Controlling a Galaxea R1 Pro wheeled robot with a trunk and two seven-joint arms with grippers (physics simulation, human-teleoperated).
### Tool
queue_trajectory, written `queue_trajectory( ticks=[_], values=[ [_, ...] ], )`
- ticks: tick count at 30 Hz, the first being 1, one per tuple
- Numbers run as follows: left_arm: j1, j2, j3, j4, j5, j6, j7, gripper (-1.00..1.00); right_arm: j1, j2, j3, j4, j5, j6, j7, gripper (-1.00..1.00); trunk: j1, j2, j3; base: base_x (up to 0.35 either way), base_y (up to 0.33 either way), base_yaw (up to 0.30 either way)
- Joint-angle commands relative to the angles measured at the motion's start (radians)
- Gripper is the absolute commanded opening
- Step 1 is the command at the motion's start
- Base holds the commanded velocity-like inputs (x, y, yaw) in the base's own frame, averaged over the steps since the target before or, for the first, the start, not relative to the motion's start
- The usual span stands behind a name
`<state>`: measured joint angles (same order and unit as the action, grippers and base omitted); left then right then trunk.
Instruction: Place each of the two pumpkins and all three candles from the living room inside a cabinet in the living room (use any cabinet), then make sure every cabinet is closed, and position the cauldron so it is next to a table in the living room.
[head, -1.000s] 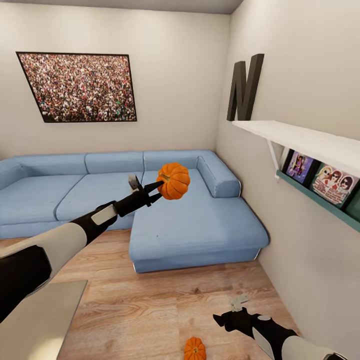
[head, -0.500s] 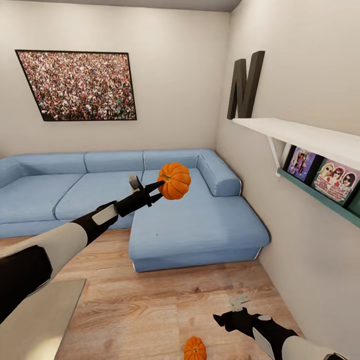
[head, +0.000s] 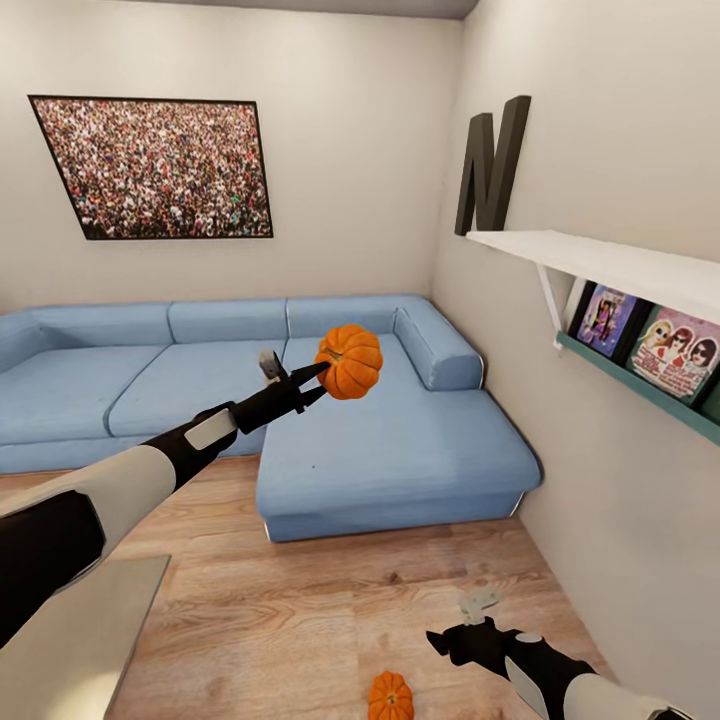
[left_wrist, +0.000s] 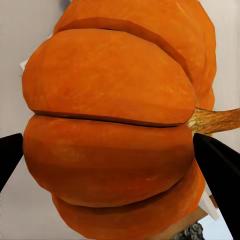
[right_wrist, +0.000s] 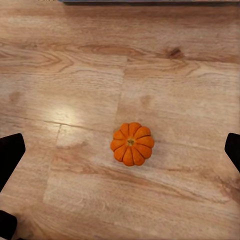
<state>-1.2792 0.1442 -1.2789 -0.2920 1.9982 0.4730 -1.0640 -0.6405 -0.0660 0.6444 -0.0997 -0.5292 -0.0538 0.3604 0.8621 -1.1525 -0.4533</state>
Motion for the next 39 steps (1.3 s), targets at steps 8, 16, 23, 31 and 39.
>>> queue_trajectory(
  ticks=[8, 16, 23, 31, 39],
  values=[
    [0.0, 0.004, -0.048, -0.166, -0.079, 0.0, 0.0, -1.0, 0.001, 0.0, 0.0, 0.0, -0.001, -0.003, 0.0, 1.0, 0.031, -0.056, -0.025, 0.0, 0.0, 0.0],
    [-0.001, 0.002, -0.054, -0.218, -0.114, 0.0, 0.001, -1.0, 0.002, 0.0, 0.0, 0.0, -0.002, -0.003, 0.0, 1.0, 0.061, -0.112, -0.05, 0.0, 0.0, 0.0],
    [0.0, 0.0, -0.053, -0.22, -0.114, 0.0, 0.0, -1.0, 0.002, 0.0, 0.0, 0.0, -0.002, -0.003, 0.0, 1.0, 0.088, -0.161, -0.072, 0.0, 0.0, 0.0],
    [-0.001, 0.0, -0.053, -0.222, -0.114, 0.0, -0.001, -1.0, 0.002, -0.001, -0.001, 0.0, -0.004, -0.003, 0.0, 1.0, 0.119, -0.217, -0.097, 0.0, 0.0, 0.0],
    [-0.001, 0.0, -0.052, -0.229, -0.114, 0.0, -0.001, -1.0, 0.002, -0.002, 0.0, 0.0, -0.001, -0.002, 0.006, 1.0, 0.15, -0.273, -0.122, 0.0, 0.0, 0.0]
  ],
)
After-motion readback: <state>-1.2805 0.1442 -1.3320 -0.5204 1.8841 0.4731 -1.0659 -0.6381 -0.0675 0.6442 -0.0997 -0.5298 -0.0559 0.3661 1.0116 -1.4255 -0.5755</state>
